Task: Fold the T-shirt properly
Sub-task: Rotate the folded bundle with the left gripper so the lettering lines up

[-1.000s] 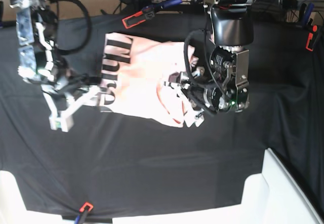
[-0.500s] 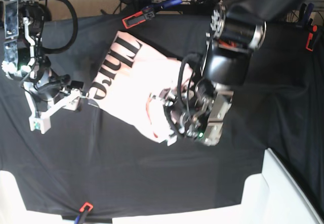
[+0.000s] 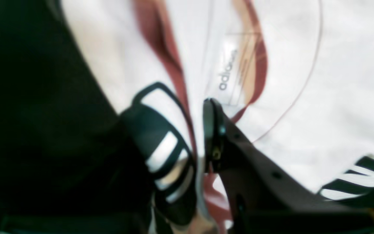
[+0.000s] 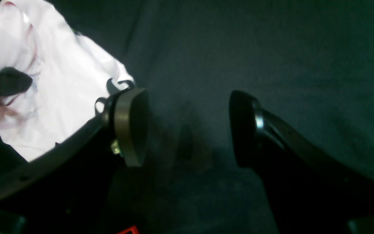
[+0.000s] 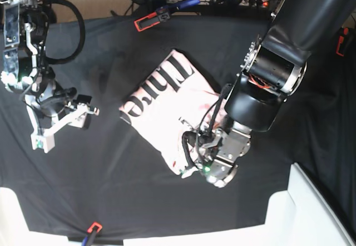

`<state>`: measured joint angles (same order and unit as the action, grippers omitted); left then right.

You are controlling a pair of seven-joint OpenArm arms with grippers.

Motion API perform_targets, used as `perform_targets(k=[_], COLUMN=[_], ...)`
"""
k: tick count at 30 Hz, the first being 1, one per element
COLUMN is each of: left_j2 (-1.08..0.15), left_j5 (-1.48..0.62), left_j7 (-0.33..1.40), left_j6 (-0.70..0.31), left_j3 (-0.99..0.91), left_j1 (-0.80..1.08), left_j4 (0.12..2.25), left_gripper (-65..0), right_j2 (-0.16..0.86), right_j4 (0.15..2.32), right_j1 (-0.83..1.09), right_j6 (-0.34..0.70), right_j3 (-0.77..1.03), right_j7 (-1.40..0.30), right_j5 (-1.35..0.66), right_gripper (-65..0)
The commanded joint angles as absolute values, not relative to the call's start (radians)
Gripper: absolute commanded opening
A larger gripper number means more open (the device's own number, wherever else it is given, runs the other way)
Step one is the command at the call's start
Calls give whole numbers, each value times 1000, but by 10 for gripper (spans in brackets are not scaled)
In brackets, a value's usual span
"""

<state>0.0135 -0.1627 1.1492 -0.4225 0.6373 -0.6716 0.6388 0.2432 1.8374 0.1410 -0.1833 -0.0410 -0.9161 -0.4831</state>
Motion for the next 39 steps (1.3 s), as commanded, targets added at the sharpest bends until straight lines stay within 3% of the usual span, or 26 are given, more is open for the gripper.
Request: perform_targets(k=[1,14,39], left_j2=[19,97,157], left_j5=[-122,200,219], left_j7=[1129,941,720], left_j6=[-424,-423,-423], left_j3=[653,674,685], left_j1=[-710,-711,-730], left_j4=[647,642,562], left_gripper=[-650,-650,-650], right_j2=[251,251,251], right_j4=[1857,1857,1854], right_j1=[130,133,124], right_j6=[-180,-180,-180], right_j3=[-35,-35,-35], right_j7=[-901,-901,-900], right_j5=[-484,-483,-483], right_gripper=[-279,-279,-279])
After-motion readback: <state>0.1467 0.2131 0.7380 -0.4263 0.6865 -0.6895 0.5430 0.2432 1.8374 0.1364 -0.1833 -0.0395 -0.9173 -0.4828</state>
